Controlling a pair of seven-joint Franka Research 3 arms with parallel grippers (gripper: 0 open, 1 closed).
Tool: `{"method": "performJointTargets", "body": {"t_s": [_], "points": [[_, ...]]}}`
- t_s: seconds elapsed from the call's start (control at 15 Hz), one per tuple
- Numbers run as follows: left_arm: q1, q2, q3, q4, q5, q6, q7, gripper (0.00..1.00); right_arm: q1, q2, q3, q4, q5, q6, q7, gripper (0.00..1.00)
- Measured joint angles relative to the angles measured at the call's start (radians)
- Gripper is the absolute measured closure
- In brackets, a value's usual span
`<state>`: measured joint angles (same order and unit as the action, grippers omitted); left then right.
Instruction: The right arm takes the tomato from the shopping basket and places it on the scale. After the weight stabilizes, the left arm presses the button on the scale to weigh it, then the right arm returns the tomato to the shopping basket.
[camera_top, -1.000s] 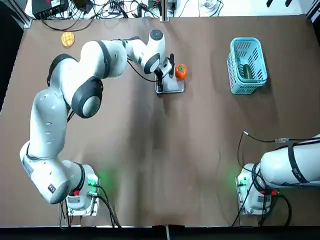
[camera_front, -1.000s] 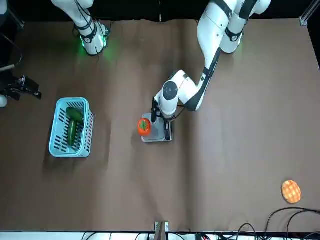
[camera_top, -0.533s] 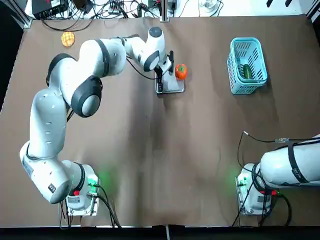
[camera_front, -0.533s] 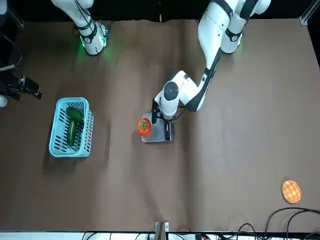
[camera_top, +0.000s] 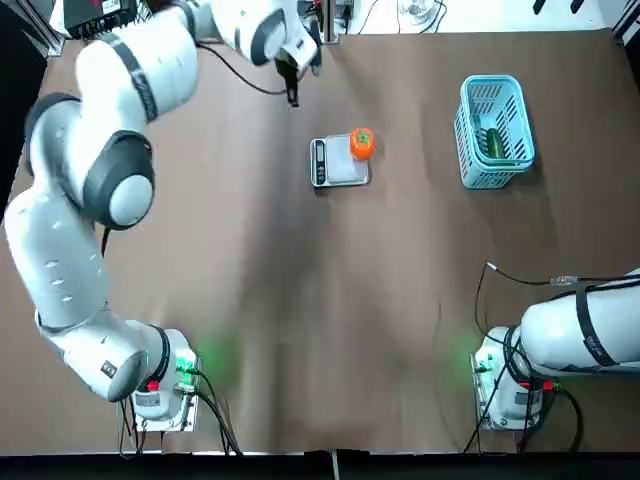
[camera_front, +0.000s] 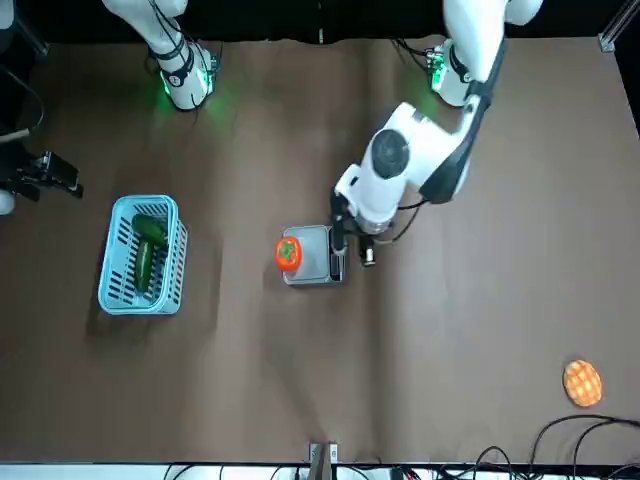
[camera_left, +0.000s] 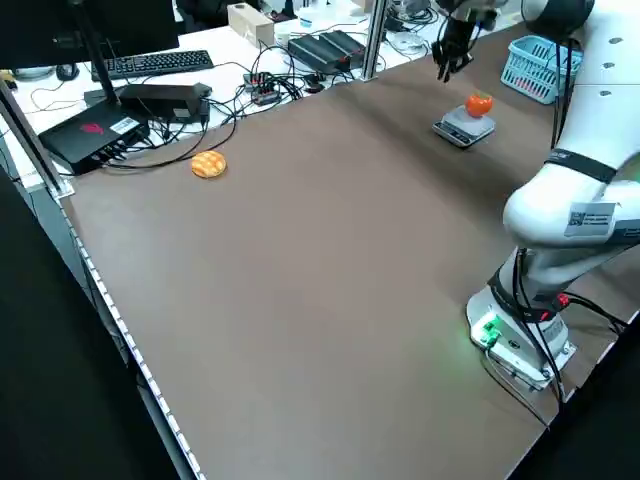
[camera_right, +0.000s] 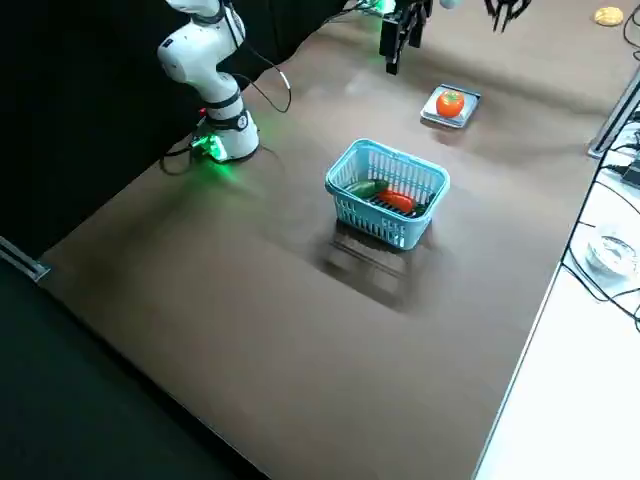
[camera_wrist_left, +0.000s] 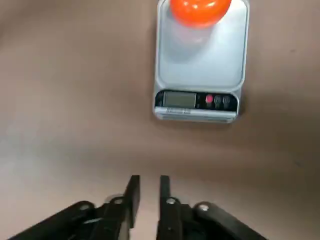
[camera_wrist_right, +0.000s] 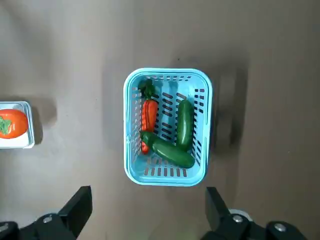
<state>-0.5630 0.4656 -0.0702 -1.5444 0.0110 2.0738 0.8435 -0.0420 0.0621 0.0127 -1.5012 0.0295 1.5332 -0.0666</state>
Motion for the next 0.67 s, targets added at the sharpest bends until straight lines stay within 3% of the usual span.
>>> {"method": "performJointTargets", "body": {"t_s": [0.2, 0.4, 0.67], "points": [[0.062, -0.074, -0.001, -0.001, 0.0, -0.105, 0.0, 0.54, 0.0, 0.0, 0.001, 0.0, 0.0, 0.0, 0.0, 0.0], [0.11, -0.14, -0.001, -0.002, 0.0, -0.223, 0.0, 0.41, 0.0, 0.0, 0.001, 0.0, 0.0, 0.0, 0.0, 0.01], [0.173, -0.2, -0.001, -0.003, 0.0, -0.314, -0.001, 0.06, 0.0, 0.0, 0.001, 0.0, 0.0, 0.0, 0.0, 0.01]]}}
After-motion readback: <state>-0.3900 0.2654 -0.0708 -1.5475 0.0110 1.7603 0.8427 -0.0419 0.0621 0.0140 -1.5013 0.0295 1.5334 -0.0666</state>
